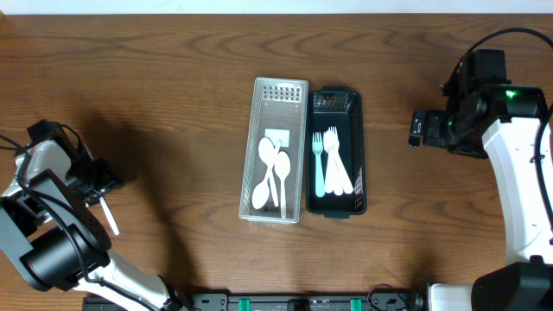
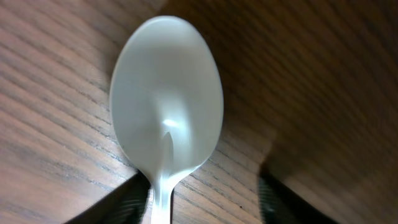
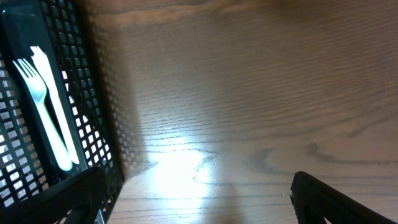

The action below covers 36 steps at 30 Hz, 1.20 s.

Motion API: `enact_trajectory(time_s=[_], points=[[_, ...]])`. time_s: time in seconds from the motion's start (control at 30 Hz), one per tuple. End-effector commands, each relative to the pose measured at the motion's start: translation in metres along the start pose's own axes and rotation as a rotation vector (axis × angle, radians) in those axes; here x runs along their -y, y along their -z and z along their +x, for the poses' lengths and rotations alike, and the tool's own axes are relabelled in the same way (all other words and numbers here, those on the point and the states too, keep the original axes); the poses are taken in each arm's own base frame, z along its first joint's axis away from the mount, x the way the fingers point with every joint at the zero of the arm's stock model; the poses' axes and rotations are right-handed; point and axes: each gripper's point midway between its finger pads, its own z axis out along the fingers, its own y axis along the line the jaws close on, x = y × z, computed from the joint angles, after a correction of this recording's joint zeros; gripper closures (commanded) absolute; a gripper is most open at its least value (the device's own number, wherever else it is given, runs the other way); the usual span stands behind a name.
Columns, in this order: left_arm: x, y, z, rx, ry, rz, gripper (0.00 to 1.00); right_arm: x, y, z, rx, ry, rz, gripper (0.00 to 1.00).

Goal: Pack container
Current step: 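Move the left gripper to the last spoon and grasp it, then place the last spoon into the clear basket and open the gripper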

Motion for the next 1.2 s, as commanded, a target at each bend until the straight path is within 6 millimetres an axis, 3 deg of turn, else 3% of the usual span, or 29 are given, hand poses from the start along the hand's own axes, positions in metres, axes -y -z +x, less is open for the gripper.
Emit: enact_trajectory(time_s=[0.0,0.33,0.5,0.53,0.57,0.73,0.87,0.97,1.07,1.17], points=[[-0.003,-0.025,0.021,-0.099,0.003,-0.01,0.52,0.001,0.001,0.0,0.0,0.007,-0.006,0.03],[-0.002,-0.025,0.021,-0.102,0.021,-0.01,0.78,0.001,0.001,0.0,0.0,0.01,-0.006,0.03],[-0.002,-0.025,0.021,-0.102,0.025,-0.01,0.81,0.001,0.001,0.0,0.0,0.01,-0.006,0.03],[-0.003,-0.025,0.021,-0.102,0.036,-0.011,0.91,0.001,0.001,0.0,0.0,0.01,-0.006,0.03],[-0.003,-0.025,0.021,-0.101,0.047,-0.012,0.93,0.001,0.001,0.0,0.0,0.01,-0.006,0.03],[-0.002,-0.017,0.016,-0.094,0.115,-0.014,0.94,0.001,0.001,0.0,0.001,0.01,-0.006,0.03],[0.018,0.011,0.005,-0.07,0.118,0.075,0.94,0.001,0.001,0.0,0.001,0.01,-0.006,0.03],[0.04,0.048,-0.002,-0.002,0.073,0.122,0.94,0.001,0.001,-0.001,0.001,0.01,-0.006,0.03],[0.078,0.093,0.001,0.111,-0.032,0.179,0.94,0.001,0.001,-0.001,0.003,0.01,-0.006,0.02],[0.123,0.138,0.016,0.234,-0.185,0.216,0.94,0.0,0.001,-0.002,0.007,0.01,-0.007,0.03]])
